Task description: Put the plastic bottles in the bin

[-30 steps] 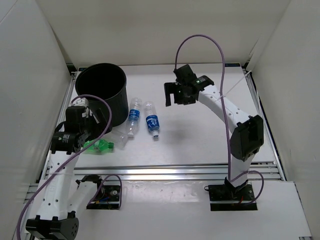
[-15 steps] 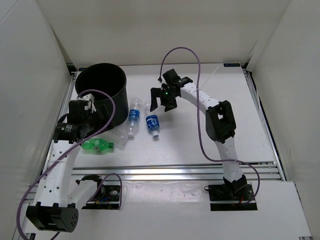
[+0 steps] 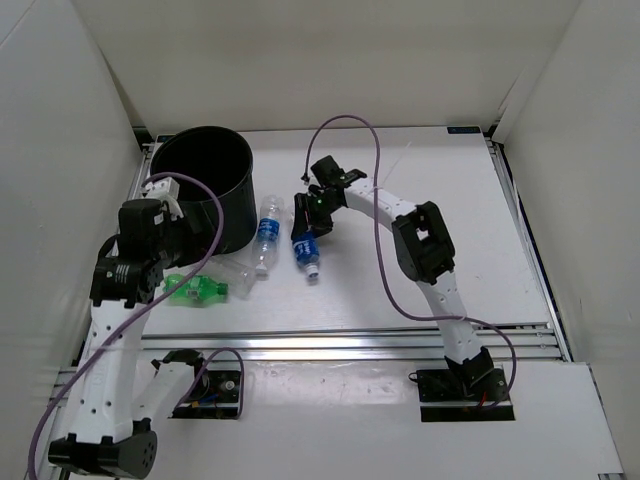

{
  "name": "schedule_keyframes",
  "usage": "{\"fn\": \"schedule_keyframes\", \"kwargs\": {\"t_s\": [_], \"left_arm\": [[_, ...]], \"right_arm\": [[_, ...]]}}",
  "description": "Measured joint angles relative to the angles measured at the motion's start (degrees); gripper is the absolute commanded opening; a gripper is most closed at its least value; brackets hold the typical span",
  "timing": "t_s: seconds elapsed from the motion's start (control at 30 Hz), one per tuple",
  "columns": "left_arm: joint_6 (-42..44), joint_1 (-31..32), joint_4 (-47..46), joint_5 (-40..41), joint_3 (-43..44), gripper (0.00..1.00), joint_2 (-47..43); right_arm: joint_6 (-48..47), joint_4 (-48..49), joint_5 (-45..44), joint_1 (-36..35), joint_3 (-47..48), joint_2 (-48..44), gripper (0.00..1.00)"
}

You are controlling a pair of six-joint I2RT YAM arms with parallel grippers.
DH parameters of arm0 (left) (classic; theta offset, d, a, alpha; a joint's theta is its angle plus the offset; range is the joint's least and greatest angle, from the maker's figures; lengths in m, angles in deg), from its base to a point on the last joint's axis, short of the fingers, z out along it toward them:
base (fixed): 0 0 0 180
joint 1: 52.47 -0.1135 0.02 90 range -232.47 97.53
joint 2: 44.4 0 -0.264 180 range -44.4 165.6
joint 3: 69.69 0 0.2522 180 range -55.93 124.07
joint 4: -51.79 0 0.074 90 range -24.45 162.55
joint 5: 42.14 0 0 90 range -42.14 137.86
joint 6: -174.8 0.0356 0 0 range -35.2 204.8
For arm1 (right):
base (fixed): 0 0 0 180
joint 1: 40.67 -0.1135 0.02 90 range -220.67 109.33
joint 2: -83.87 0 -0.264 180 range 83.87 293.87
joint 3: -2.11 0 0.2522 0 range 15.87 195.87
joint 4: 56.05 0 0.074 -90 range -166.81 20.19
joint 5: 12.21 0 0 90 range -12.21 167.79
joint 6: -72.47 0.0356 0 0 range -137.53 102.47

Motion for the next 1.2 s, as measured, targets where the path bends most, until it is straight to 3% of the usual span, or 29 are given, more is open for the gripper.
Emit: {"fn": "schedule_keyframes", "kwargs": {"t_s": [0.17,0.27,0.3,0.37,0.43,0.5,0.57,0.7,0.77,0.87,0.9,0.93,1.1,1.2], "left_arm": [[-2.84,0.00,-1.70,1.31,-1.95,1.00,-6.38],[-7.23,0.00,-1.57,2.25,-4.90,1.00,-9.25],[-9.22,0.00,-1.73,2.34,-6.23,1.00,-10.05],[-12.41,0.00,-1.44,2.14,-8.83,0.86,-11.34],[-14.40,0.00,-0.46,1.95,-10.43,0.80,-12.02],[-15.08,0.00,0.61,1.92,-10.43,0.83,-12.04],[-15.08,0.00,1.86,2.08,-9.57,0.99,-12.02],[-14.40,0.00,6.60,1.81,-3.93,0.99,-9.49],[-12.94,0.00,8.94,0.81,0.22,0.99,-6.34],[-9.94,0.00,12.07,-0.28,5.31,0.99,-1.11],[-9.01,0.00,12.96,-0.52,6.71,0.99,0.50],[-8.20,-0.04,13.57,-0.76,7.74,0.99,1.90],[-6.34,-0.13,15.85,-1.31,8.81,0.99,4.24],[-6.97,-0.17,15.52,-1.81,7.87,0.99,3.28]], "right_arm": [[1.75,-1.09,-1.60,-0.09,-6.67,-6.71,0.38],[3.17,-3.78,-3.48,-0.11,-5.92,-13.55,0.34],[3.63,-4.66,-5.18,-0.46,-4.11,-16.24,0.34],[4.61,-5.77,-8.59,-0.94,2.97,-20.39,0.34],[5.09,-4.04,-11.04,-1.81,13.20,-22.08,0.38],[5.49,1.14,-13.00,-3.26,22.38,-23.34,0.40],[5.25,7.91,-14.10,-5.11,26.45,-24.92,0.40],[2.38,22.05,-17.14,-9.64,32.65,-20.92,0.41],[1.05,28.61,-18.47,-11.28,32.50,-17.42,0.50],[-1.38,32.92,-19.65,-12.39,32.04,-10.80,0.53],[-2.54,33.62,-20.02,-12.70,31.54,-8.59,0.70],[-3.54,34.07,-20.52,-12.98,30.34,-6.97,0.97],[-7.43,31.54,-23.96,-14.53,28.48,-3.87,1.00],[-7.82,31.41,-26.58,-15.39,22.36,-11.08,1.00]]}}
